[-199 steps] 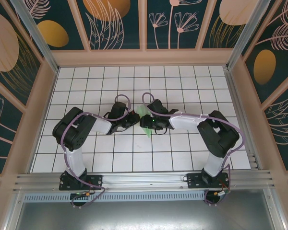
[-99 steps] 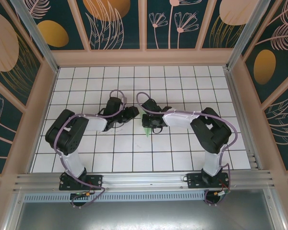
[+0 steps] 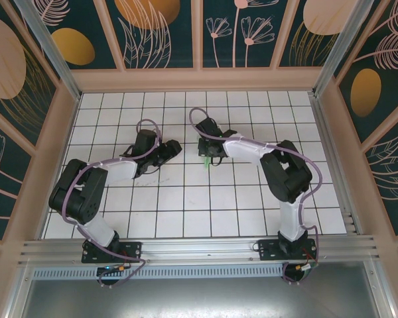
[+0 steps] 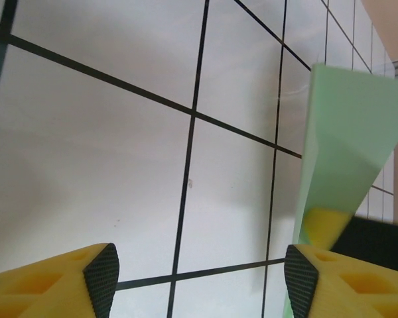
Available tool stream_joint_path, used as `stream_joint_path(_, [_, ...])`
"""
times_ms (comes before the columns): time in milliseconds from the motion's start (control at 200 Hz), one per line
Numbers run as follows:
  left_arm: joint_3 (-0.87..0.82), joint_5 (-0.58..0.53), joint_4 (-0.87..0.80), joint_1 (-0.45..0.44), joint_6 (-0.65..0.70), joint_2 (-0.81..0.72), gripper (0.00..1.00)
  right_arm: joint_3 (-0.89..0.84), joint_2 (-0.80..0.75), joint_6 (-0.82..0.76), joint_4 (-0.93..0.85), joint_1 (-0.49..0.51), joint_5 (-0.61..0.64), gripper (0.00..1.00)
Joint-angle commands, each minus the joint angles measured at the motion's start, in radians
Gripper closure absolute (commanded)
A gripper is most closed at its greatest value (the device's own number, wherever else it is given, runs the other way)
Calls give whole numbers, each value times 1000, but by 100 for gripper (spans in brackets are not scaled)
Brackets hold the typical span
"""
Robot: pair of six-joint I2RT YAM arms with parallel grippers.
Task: Fold a paper plane with a square sheet of paper (pick it up from the middle)
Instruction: Move the paper plane to the top-center of the table.
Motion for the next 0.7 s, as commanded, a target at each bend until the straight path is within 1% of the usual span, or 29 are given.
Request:
stream_joint_path(0, [-4, -24, -34, 8, 27, -26, 28, 76, 56, -106, -53, -36, 12, 86])
stream_joint_path(140, [-8, -31, -37, 9, 34, -26, 23, 134, 103, -146, -61, -69, 3, 83])
stream_joint_path(235, [-5, -38, -44, 8, 39, -30, 19, 162, 133, -155, -67, -73, -1, 79])
stream_joint_path(300, [-4, -43, -50, 10, 46, -35, 10, 169, 150, -157, -66, -74, -5, 77])
stream_joint_path(390, [-4, -53, -57, 8, 51, -44, 4, 169, 167, -148, -68, -75, -4, 75])
stream_joint_path(445, [-5, -57, -60, 9, 55, -48, 2, 167, 172, -141, -67, -75, -2, 74])
stream_joint_path(696, [-2, -62, -67, 11, 57, -50, 2, 167, 175, -120, -66, -74, -1, 69])
